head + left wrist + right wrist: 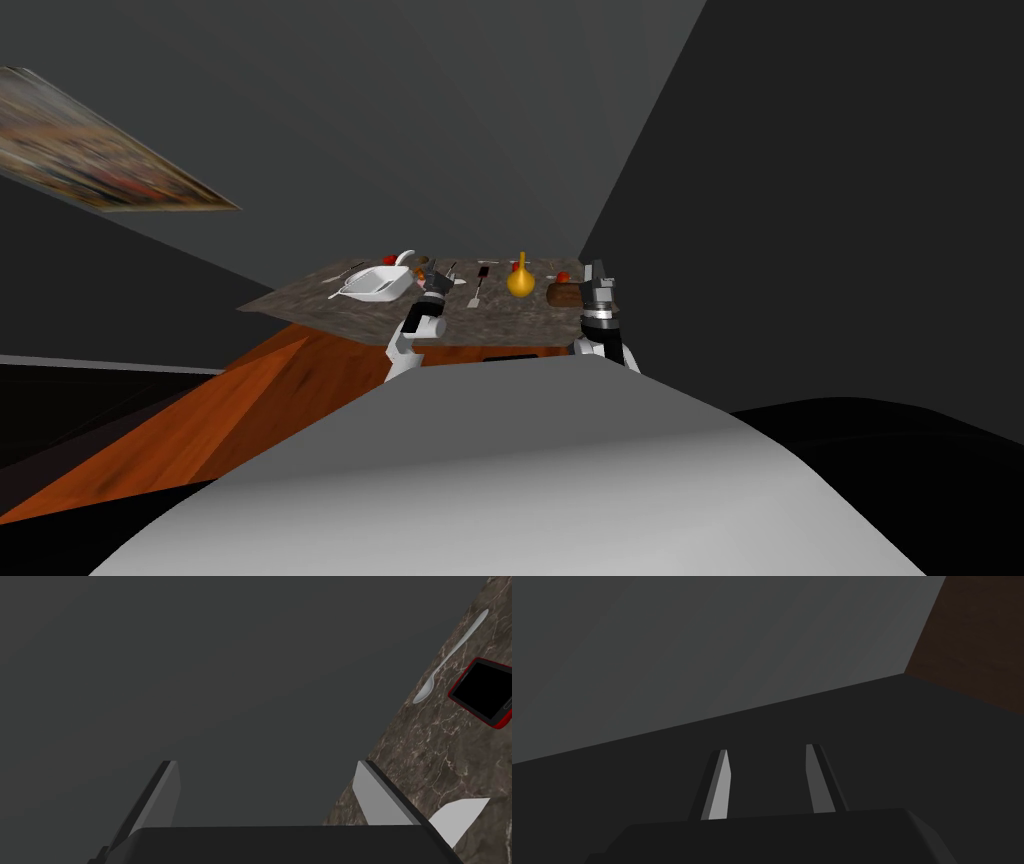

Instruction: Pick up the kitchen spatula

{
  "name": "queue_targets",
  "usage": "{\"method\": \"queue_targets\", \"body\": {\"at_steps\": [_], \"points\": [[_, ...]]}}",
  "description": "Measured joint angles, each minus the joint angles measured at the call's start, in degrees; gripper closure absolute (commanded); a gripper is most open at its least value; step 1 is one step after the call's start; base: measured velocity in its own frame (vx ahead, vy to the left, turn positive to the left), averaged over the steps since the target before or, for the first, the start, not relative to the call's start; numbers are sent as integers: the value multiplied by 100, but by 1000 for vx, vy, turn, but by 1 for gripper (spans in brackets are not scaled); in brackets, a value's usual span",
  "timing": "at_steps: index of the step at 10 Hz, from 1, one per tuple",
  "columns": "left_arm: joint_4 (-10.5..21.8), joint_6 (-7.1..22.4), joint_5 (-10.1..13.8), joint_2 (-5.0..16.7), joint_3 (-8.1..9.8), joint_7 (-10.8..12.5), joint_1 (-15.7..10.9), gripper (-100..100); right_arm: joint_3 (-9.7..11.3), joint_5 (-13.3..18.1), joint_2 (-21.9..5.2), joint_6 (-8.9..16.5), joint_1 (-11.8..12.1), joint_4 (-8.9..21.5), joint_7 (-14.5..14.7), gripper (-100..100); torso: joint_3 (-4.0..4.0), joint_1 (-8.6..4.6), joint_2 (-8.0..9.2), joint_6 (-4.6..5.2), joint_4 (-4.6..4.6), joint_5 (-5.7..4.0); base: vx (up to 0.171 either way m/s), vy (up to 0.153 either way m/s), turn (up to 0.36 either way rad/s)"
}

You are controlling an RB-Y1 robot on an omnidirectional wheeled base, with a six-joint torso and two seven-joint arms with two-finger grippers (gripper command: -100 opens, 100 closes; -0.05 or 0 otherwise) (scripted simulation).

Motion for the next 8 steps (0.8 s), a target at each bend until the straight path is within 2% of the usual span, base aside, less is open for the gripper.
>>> {"method": "queue_targets", "body": {"at_steps": [3, 4, 8], "points": [[103, 326, 185, 334, -48, 330, -78, -100, 0, 0, 0, 0, 0, 0, 0, 0, -1, -1, -2, 0, 0, 0, 20, -25, -72], [125, 393, 217, 386, -58, 398, -88, -100, 0, 0, 0, 0, 0, 0, 0, 0, -1, -1, -1, -1, 0, 0, 8, -10, -30], [137, 411, 226, 402, -66, 419, -94, -100, -1, 0, 0, 0, 0, 0, 0, 0, 7, 16, 13, -4, 3, 3, -7, 8, 24]]}}
